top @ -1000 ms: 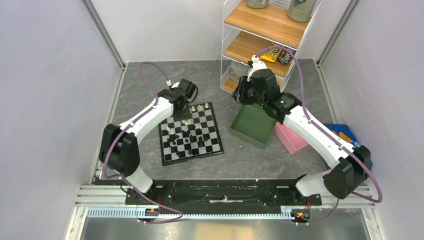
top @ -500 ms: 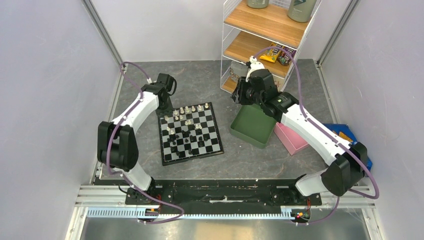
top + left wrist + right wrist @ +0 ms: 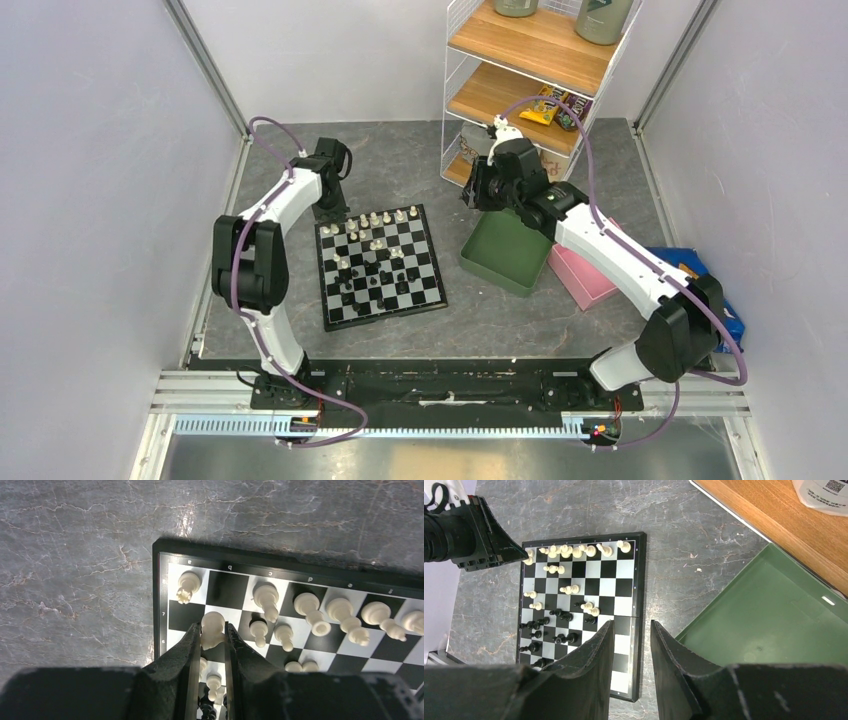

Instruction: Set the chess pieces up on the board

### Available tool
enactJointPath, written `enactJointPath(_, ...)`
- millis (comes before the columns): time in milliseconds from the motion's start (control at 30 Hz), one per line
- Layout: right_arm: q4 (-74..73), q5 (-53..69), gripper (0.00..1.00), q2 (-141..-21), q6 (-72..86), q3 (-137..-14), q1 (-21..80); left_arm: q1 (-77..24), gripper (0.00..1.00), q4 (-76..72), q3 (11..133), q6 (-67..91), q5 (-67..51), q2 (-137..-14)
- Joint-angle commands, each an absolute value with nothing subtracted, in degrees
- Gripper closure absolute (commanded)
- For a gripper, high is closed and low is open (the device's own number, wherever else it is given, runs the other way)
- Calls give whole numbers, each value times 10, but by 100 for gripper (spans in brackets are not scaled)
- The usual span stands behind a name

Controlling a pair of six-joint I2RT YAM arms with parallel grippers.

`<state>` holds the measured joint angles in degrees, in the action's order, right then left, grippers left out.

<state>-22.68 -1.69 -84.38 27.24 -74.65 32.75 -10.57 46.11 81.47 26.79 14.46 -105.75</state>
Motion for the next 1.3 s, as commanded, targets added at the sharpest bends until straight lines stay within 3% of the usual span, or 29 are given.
enactJointPath(0,-205,-13,60,-850,270,-776,323,-101,85,446,837,242,135,-1076)
enactJointPath(900,-205,-2,60,-863,269,-783,316,-92,87,428,854,232,120,-1127)
enactJointPath(1267,-205,11,60,-865,272,-786,314,-93,58,425,861,229,126,-1114)
